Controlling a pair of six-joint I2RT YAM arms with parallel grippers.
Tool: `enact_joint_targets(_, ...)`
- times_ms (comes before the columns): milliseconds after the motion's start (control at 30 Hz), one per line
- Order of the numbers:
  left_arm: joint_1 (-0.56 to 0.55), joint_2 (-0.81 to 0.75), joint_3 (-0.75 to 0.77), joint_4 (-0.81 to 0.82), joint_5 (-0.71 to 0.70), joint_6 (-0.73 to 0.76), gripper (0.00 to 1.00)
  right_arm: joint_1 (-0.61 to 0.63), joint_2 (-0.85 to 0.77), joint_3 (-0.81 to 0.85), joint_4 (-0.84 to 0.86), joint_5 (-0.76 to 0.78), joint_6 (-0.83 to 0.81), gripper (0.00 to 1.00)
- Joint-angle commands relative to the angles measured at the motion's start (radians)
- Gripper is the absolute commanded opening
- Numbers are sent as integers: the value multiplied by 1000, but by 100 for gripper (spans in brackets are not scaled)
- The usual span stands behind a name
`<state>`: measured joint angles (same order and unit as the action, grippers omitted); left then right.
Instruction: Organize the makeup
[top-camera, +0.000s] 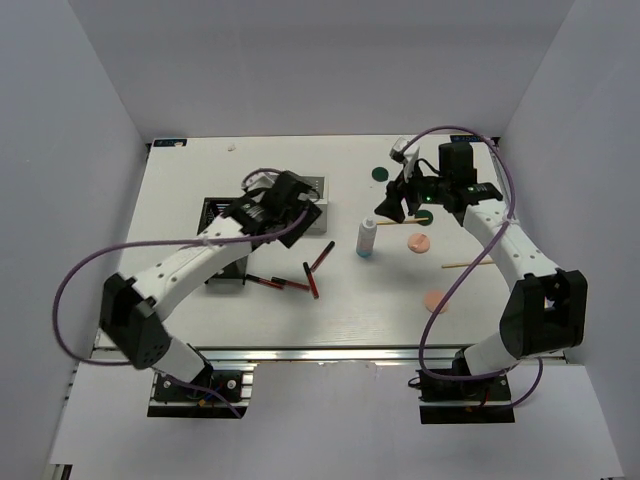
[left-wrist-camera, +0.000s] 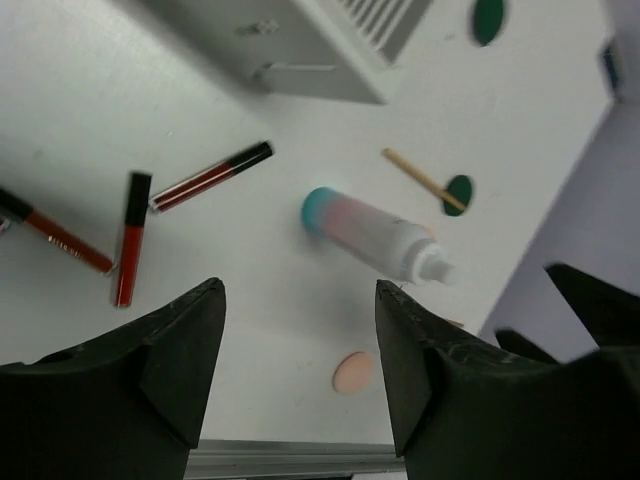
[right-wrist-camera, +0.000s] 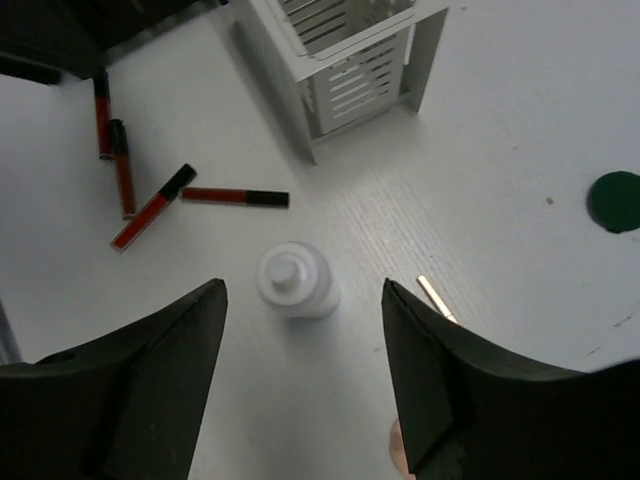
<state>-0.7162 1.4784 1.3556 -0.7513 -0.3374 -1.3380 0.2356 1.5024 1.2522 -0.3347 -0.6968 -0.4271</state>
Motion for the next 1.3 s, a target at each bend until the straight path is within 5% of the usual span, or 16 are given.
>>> enact_joint_targets(0,-32,121,72,-218,-31,-185,71,4,-97,-45,28,-114,42,70)
enact_joint_targets(100,-37,233,129,-143,-40,-46,66,2,-120,-72,16,-177,40,68)
enact_joint_targets(267,-38,336,162,31,-66,467,39,2,-146,-100,28,-190,40,68)
enact_joint_targets(400,-37,312,29,182,-31,713,40,2,-157,-109,13,-156,39,69)
enact_joint_targets(500,-35,310,-33,285,6,868,54,4,-156,-109,-6,-150,47,69)
enact_joint_targets(633,-37,345,-61,395,185,971,62,2,-162,-111,-27,-124,27,70)
enact_joint_targets(767,-38,376,-82,457,209,1037,62,-1,-185,-117,-49,-92,1,70)
enact_joint_targets(1267,-40,467,-148,549,173,1120,45,-32,-248,-168,-78,-79,-22,72)
